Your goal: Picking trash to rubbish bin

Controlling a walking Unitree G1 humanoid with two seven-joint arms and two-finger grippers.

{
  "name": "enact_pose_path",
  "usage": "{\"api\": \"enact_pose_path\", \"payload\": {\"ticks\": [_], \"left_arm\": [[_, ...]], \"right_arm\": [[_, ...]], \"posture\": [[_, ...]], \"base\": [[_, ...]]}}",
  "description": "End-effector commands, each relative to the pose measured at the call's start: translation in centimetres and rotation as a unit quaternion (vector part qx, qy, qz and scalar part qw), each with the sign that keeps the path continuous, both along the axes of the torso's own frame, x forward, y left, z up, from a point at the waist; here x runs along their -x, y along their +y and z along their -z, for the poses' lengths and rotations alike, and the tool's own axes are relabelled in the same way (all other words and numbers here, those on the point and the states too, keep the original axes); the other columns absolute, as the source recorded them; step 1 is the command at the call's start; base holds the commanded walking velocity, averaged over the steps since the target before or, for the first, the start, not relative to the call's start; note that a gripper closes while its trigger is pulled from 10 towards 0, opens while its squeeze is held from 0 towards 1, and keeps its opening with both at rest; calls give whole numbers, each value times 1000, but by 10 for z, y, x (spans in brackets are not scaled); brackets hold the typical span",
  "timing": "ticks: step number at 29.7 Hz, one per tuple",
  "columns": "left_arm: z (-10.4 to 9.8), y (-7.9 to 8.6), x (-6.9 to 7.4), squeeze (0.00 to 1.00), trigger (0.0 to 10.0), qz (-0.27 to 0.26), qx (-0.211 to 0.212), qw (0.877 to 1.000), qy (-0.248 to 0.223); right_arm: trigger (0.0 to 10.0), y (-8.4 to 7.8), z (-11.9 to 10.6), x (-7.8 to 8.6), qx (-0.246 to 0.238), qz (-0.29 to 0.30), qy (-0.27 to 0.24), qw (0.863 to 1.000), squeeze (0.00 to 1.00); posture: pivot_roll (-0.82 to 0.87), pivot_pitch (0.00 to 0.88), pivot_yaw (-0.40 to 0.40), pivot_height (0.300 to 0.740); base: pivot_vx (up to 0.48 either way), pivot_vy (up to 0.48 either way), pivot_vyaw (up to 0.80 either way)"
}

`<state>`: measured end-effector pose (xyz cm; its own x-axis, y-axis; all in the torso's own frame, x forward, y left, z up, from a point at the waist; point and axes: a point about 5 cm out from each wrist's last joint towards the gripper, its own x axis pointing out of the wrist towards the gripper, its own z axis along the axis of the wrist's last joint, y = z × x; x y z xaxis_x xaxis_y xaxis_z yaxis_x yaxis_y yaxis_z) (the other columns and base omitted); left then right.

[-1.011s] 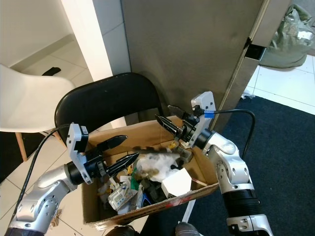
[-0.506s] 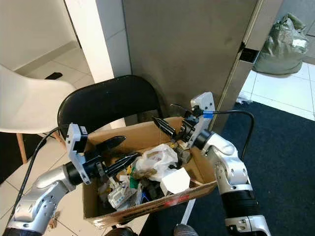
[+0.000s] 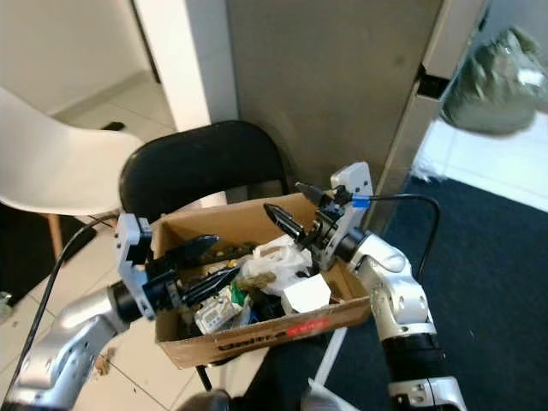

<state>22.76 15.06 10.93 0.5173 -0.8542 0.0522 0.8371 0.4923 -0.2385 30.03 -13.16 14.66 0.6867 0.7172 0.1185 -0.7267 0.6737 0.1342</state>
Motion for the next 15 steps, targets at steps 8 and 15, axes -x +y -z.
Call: {"api": "enact_pose_path", "payload": {"ticks": [8,15], "left_arm": [[-1,-2,1,0,10000,5,-7,1000,1],[-3,-4,1,0,10000,7,-9,1000,0]], "right_arm": [[10000,-3,3,1,1,6,8,1000,0],[10000,-3,4,1,2,7,8,1000,0]], "posture": [[26,0,-10,740],[26,0,-10,740]], "base": [[-344,0,0],[-344,0,0]]}}
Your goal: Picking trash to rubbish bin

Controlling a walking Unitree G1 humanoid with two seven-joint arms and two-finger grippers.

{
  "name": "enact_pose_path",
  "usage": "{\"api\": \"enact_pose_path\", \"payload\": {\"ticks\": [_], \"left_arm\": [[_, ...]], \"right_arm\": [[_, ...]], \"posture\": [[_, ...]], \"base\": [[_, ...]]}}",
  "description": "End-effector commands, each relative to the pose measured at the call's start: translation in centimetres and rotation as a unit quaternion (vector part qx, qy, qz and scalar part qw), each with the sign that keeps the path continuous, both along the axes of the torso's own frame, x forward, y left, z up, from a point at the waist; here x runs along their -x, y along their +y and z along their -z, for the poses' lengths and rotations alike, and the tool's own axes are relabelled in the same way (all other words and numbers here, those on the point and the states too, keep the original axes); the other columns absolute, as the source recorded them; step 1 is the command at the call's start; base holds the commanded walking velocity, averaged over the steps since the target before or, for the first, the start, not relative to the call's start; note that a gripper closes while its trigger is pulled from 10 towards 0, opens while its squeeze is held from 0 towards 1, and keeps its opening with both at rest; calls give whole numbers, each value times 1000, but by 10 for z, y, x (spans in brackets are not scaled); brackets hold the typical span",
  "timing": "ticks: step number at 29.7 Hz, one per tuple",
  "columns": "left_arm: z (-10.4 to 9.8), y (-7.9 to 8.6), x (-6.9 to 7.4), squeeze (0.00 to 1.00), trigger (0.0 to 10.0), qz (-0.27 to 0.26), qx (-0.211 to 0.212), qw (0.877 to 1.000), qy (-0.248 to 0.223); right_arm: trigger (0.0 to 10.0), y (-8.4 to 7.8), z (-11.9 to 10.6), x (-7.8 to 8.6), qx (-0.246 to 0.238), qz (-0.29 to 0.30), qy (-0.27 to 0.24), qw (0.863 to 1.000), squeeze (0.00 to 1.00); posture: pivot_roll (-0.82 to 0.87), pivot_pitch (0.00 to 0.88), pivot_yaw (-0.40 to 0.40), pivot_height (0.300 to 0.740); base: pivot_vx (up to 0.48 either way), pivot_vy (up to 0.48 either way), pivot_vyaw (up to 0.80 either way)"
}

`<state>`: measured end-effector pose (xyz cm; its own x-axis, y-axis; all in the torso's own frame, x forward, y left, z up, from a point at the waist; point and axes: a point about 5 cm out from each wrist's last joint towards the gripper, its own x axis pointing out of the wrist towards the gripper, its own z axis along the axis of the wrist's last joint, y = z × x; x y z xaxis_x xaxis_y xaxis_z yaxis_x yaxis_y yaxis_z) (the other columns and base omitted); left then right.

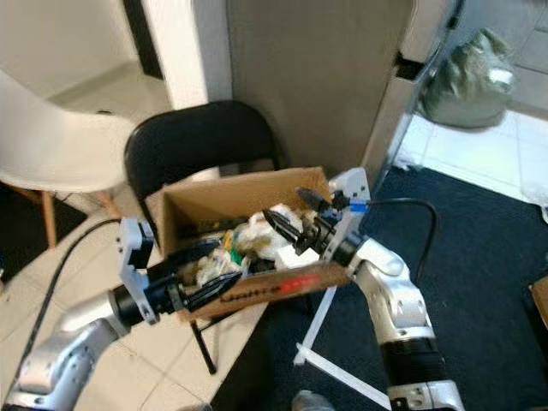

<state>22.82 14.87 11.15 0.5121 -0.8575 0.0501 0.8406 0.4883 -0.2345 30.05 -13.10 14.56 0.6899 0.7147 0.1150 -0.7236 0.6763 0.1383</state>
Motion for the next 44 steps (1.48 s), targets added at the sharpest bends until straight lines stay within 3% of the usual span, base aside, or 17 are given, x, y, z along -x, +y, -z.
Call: {"api": "enact_pose_path", "payload": {"ticks": [1,44], "left_arm": [[-1,-2,2,0,10000,5,-7,1000,1],[-12,-5,1,0,10000,5,-10,1000,-3]], "right_arm": [[10000,-3,3,1,2,5,6,1000,0],[10000,-4,1,0,4,10,6,1000,0]], "posture": [[26,0,-10,740],[24,0,-7,740]], "base": [[-345,0,0],[-340,0,0]]}}
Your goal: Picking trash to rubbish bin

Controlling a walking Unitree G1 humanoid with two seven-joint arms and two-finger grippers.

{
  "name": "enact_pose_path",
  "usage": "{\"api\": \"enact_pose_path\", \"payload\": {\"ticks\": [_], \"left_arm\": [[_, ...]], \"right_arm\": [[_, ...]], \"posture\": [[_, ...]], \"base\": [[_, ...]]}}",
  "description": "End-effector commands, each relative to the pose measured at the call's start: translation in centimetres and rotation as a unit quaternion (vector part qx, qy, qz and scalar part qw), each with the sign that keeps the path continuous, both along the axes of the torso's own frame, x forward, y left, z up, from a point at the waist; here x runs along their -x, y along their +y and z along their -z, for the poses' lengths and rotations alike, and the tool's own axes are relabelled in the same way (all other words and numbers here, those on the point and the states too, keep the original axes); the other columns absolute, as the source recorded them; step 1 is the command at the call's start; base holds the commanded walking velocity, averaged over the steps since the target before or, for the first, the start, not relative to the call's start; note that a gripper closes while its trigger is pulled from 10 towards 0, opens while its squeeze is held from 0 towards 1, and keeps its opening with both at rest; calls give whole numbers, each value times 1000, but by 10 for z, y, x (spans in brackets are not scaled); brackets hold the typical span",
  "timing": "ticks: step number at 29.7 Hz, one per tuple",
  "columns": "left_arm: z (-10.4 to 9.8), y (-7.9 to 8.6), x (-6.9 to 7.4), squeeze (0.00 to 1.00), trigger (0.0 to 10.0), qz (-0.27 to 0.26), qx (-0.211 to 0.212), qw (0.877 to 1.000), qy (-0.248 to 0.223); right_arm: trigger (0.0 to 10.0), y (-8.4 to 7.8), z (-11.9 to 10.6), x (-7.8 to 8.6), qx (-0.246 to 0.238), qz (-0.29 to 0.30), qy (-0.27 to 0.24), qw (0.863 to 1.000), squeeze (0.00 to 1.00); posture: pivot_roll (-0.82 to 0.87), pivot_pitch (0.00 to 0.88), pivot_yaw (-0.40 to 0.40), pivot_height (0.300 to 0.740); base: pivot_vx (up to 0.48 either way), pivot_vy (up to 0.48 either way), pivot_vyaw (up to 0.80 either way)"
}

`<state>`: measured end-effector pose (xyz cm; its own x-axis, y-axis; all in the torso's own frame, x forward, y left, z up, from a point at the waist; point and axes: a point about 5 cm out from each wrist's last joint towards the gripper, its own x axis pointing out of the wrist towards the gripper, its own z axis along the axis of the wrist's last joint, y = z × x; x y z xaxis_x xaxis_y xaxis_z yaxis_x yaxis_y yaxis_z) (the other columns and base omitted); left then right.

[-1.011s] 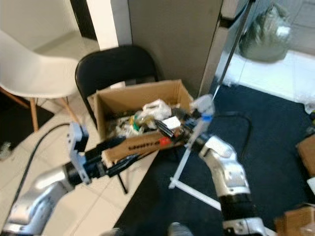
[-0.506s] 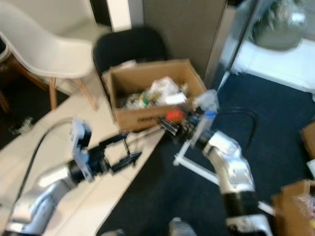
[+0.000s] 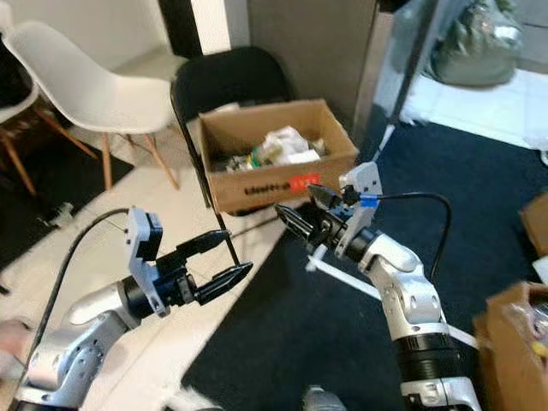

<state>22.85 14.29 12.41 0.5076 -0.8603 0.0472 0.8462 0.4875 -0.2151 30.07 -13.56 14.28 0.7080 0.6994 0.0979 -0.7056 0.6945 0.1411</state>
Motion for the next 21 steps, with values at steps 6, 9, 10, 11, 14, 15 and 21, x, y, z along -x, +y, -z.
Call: {"api": "enact_pose_path", "payload": {"ticks": [6,9,10,11,14,15,21], "left_arm": [[4,2,2,0,10000,3,-5,1000,7],[5,3,2,0,10000,3,-6,1000,8],[6,3,1,0,10000,3,-6,1000,9],[6,3,1,0,10000,3,-6,1000,9],[9,4,1,0,10000,2,-7,1000,10],[9,4,1,0,10000,2,-7,1000,10],[13,6,0,0,10000,1,-8,1000,13]], "right_arm": [[10000,1,-2,0,0,-2,-1,1000,0],[10000,1,-2,0,0,-1,-1,1000,0],[10000,1,-2,0,0,-1,-1,1000,0],[10000,1,-2,0,0,-1,-1,1000,0],[10000,1,-2,0,1,-1,-1,1000,0],[10000,1,-2,0,1,-1,-1,1000,0],[10000,1,-2,0,0,-2,0,1000,0]], "posture": [[24,0,-7,740],[24,0,-7,740],[24,0,-7,740],[24,0,-7,740],[24,0,-7,740],[24,0,-7,740],[24,0,-7,740]], "base": [[-339,0,0],[-341,0,0],[-341,0,0],[-341,0,0],[-341,0,0],[-341,0,0],[-341,0,0]]}}
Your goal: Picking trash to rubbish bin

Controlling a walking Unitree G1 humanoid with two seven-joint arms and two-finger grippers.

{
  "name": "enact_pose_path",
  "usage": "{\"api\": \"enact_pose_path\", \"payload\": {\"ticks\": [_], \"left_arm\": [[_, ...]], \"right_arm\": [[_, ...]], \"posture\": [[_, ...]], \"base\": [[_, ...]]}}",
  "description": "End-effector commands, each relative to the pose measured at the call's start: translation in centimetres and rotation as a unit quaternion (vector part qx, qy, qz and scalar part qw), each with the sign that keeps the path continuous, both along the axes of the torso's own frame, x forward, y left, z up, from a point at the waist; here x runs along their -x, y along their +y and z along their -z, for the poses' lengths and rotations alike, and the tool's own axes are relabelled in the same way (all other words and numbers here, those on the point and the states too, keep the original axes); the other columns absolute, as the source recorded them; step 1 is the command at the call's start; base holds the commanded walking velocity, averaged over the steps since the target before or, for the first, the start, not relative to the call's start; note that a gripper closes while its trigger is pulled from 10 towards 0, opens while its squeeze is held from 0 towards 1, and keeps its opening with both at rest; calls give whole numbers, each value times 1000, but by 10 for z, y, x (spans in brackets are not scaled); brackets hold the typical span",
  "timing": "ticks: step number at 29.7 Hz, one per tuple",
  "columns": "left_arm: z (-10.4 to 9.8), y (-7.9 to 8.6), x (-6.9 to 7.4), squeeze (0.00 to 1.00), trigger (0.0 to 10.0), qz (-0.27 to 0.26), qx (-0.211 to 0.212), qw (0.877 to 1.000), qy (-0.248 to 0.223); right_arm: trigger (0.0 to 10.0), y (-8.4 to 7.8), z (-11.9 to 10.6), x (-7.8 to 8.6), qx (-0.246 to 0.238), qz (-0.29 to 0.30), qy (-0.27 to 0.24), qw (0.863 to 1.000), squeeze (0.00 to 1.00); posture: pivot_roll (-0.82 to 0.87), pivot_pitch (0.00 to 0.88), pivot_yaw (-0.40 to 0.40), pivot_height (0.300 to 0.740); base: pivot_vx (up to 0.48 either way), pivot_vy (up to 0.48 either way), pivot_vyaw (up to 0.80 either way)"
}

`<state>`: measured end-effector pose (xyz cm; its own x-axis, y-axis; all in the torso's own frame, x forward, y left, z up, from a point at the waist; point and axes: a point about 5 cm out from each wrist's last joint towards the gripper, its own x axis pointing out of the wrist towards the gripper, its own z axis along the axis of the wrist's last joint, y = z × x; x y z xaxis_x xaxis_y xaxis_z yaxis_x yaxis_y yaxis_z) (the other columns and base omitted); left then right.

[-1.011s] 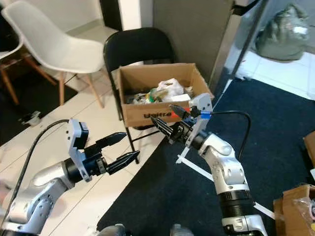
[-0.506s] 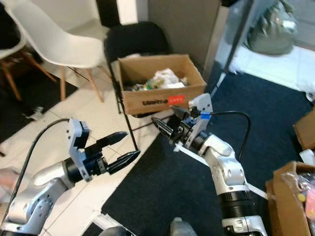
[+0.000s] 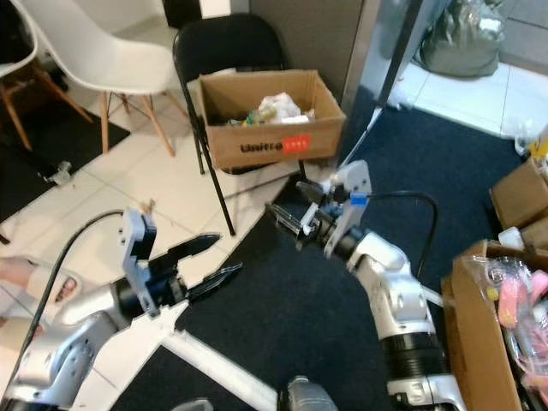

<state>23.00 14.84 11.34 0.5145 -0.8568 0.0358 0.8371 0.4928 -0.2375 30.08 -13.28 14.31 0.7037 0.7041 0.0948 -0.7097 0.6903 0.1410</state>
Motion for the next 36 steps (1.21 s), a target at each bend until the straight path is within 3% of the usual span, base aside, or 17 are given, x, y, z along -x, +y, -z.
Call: {"api": "enact_pose_path", "payload": {"ticks": [1,29,36], "left_arm": [[3,0,1,0,10000,5,-9,1000,1],[-14,-7,3,0,10000,5,6,1000,-14],[-11,-4,-1,0,10000,3,6,1000,-11]], "right_arm": [[10000,-1,-1,0,-1,2,0,1000,0],[10000,-2,2,0,1,3,7,1000,0],[10000,-1,2,-1,3,2,18,1000,0]], "posture": [[24,0,-7,740],[23,0,-8,740],[22,0,-6,740]], "base": [[-341,0,0],[-306,0,0],[0,0,-800]]}}
